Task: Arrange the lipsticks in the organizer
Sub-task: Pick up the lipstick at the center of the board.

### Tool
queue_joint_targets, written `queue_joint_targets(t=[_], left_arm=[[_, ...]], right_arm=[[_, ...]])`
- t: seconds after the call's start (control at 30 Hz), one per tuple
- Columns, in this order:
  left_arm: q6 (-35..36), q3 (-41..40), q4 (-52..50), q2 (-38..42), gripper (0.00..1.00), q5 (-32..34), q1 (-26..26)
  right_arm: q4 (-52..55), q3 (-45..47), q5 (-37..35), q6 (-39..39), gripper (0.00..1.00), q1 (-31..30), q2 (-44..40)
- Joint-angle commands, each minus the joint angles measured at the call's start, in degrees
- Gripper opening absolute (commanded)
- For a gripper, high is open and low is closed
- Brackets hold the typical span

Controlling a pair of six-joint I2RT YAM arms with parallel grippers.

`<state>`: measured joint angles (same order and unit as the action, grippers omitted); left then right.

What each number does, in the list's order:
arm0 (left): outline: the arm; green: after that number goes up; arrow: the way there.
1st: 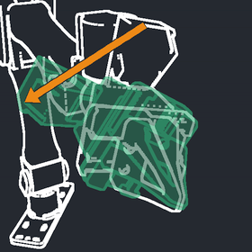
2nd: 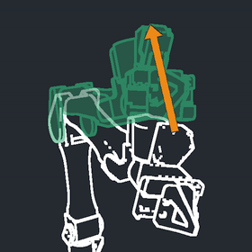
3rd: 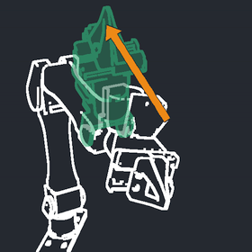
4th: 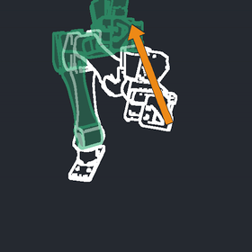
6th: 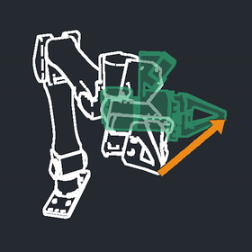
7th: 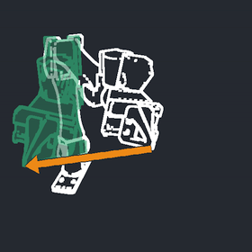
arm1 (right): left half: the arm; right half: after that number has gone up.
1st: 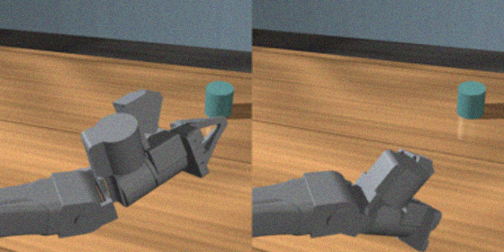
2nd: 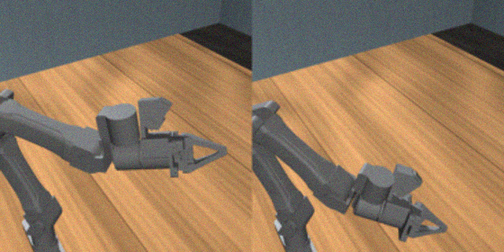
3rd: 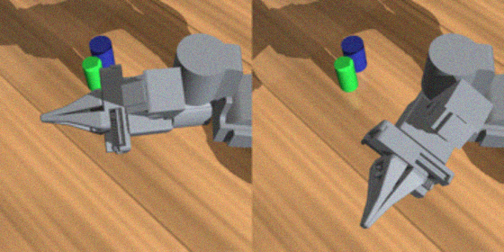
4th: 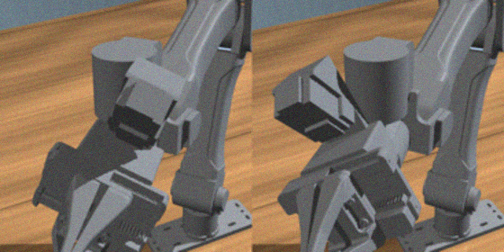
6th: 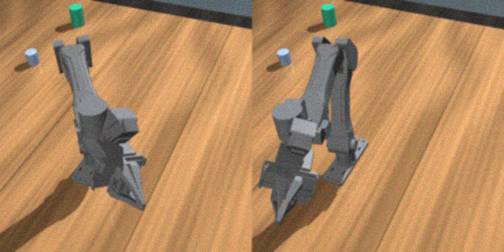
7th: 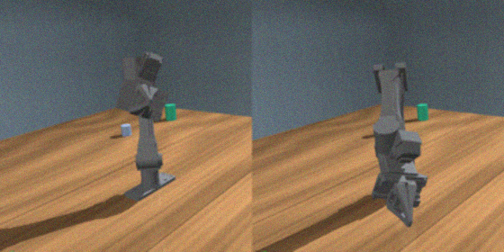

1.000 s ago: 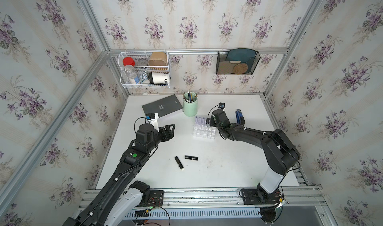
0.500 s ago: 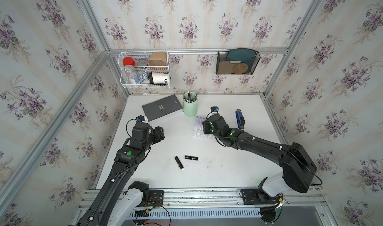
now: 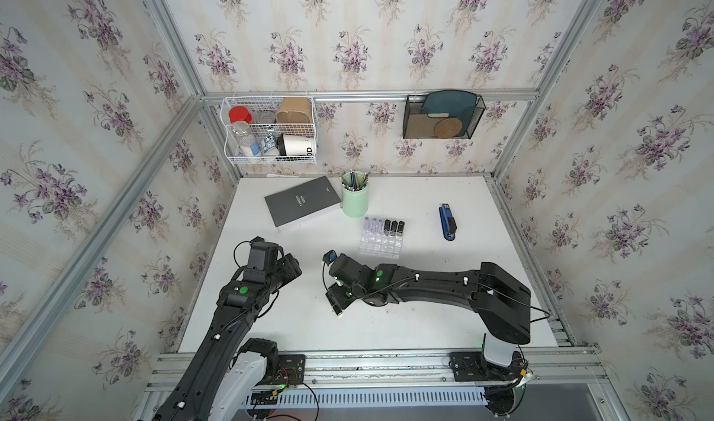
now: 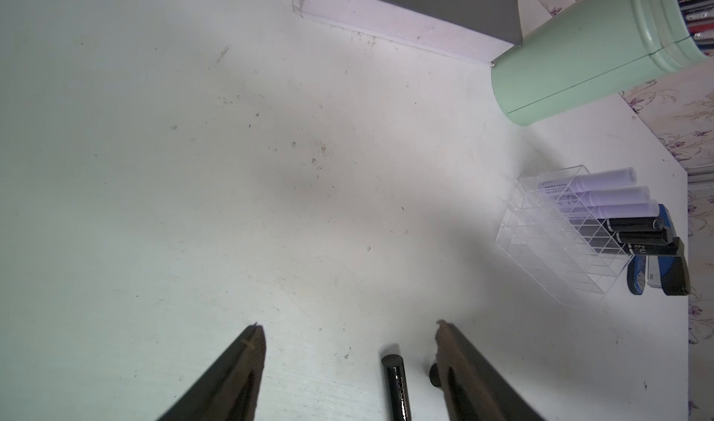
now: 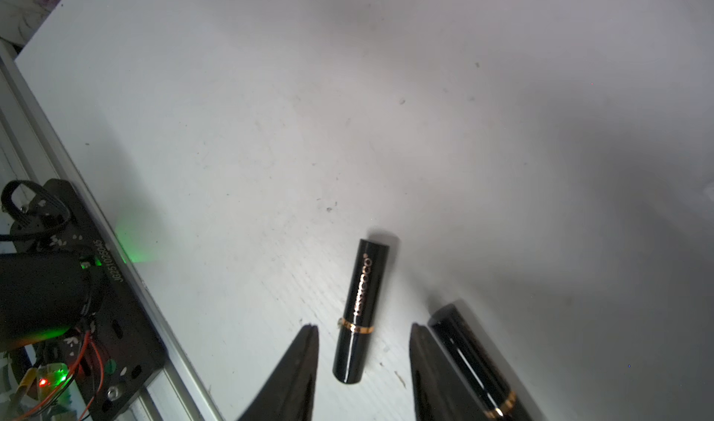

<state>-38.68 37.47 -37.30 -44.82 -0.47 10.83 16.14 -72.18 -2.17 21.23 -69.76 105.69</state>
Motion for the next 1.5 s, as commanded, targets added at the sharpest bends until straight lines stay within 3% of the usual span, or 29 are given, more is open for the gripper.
queue_joint_targets(t=[0.0,0.5,0.77,0.9,1.07,1.17,1.27,1.47], left_arm=[[-0.40,0.12,-0.71,0.98,0.73,2.00,-0.28],[-1.71,-1.69,0.92,2.71,0.73,-1.15,-1.91],[-0.29,-0.21,-0.39,3.17,0.74,-1.73,-2.38],[2.47,2.03,-1.27,3.22,0.74,-4.99,-2.44],[4.73,3.36,6.32,3.43,0.79,-18.71,-1.67],[3.89,2.08,14.39,4.28,0.80,-21.43,2.24],[2.75,0.33,21.79,2.87,0.81,-20.88,9.68],[-0.42,-6.21,41.05,-3.56,0.80,-21.47,24.63]], right_arm=[[3.43,-0.98,-1.27,-0.49,0.45,-1.49,1.86],[12.51,-14.26,-7.06,-1.18,0.42,-1.77,15.14],[14.27,-17.57,-8.94,-0.48,0.25,-1.84,19.44],[11.74,-17.04,-8.29,-0.96,0.20,-1.45,14.86],[-3.61,-5.24,3.04,4.10,0.15,5.70,-1.93],[-8.41,0.87,4.77,6.31,0.14,10.11,-10.16],[-15.37,8.12,6.11,8.39,0.14,13.14,-17.35],[-27.25,15.53,11.19,17.02,0.13,20.31,-22.63]])
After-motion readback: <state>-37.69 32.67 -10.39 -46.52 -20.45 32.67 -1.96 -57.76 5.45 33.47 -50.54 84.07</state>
